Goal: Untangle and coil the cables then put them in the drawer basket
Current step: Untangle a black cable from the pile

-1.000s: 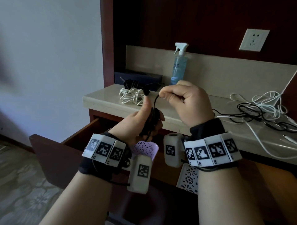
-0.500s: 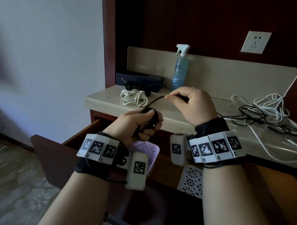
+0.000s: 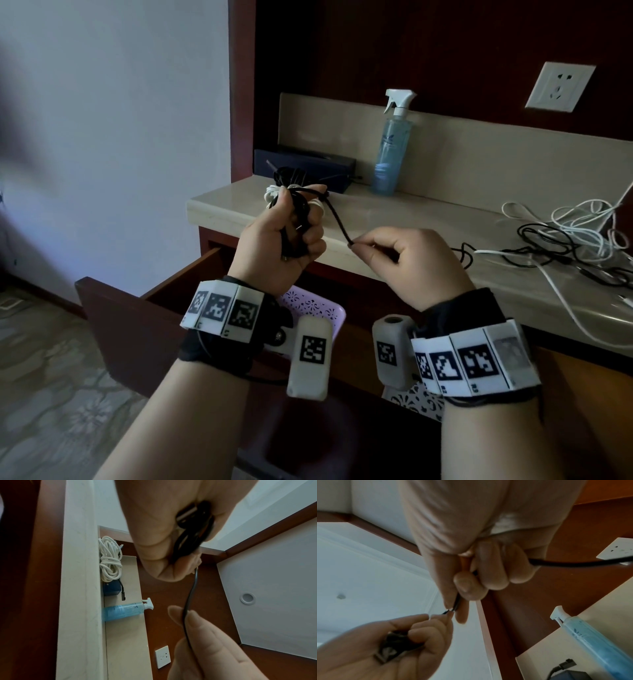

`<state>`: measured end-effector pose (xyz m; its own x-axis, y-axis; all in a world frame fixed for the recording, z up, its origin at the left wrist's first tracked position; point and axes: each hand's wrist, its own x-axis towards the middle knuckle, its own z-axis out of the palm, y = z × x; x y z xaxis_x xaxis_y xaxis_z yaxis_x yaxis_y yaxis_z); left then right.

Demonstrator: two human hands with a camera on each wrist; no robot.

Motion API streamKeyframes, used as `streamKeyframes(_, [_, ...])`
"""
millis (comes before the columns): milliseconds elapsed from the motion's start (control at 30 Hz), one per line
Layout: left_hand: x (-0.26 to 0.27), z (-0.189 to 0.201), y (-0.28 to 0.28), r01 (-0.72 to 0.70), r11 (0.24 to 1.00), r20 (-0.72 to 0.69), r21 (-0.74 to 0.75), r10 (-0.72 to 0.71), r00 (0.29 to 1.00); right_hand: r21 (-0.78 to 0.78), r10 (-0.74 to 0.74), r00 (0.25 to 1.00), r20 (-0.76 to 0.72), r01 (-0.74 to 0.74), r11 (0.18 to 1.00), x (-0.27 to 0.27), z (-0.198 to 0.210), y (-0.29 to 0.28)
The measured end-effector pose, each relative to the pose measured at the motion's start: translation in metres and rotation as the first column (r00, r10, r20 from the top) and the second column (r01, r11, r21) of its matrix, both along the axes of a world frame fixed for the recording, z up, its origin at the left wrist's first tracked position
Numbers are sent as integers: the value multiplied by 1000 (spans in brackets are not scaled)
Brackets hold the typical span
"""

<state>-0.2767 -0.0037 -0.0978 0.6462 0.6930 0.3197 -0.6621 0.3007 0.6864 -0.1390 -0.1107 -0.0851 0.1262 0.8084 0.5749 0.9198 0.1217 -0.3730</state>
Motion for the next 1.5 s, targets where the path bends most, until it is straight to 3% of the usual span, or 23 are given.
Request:
streamKeyframes(200, [6, -3, -5, -167, 985, -42, -39, 166, 985, -67, 48, 999, -2, -48, 997, -15, -3, -2])
streamKeyframes(300, [2, -1, -7, -44, 994, 111, -98, 55, 992, -109, 17, 1000, -14, -18, 994, -13, -2, -5])
streamKeyframes(400, [-6, 0, 3, -108, 973, 182, -204, 146, 972, -150, -31, 1000, -2, 31, 988, -5, 0, -11])
streamKeyframes(600, [-13, -3, 10, -273, 939, 41, -210, 288, 957, 29, -47, 998, -39, 48, 998, 8, -2, -12])
streamKeyframes(767, [-9, -1, -1, -365, 930, -149, -46, 355, 923, 183, 127, 992, -1, -124, 975, -8, 2, -9])
streamKeyframes(900, [-2, -2, -23, -242, 952, -359, 189, 296, 885, 255, 222, 975, 21, -220, 942, -22, 11, -5])
streamKeyframes(1000, [2, -4, -34, -60, 958, -441, 282, 185, 878, 292, 179, 984, 2, -172, 941, -22, 12, 0])
streamKeyframes(1100, [5, -6, -35, 79, 959, -435, 272, 49, 899, 305, 96, 995, -21, -85, 949, -17, 11, 2])
streamKeyframes(1267, [3, -7, -32, 274, 933, -476, 233, -136, 869, 334, -11, 998, -66, 33, 942, -9, 10, -1])
streamKeyframes(1500, [-2, -7, -29, 319, 903, -515, 288, -135, 847, 340, 26, 999, -43, -10, 940, -4, 12, 3])
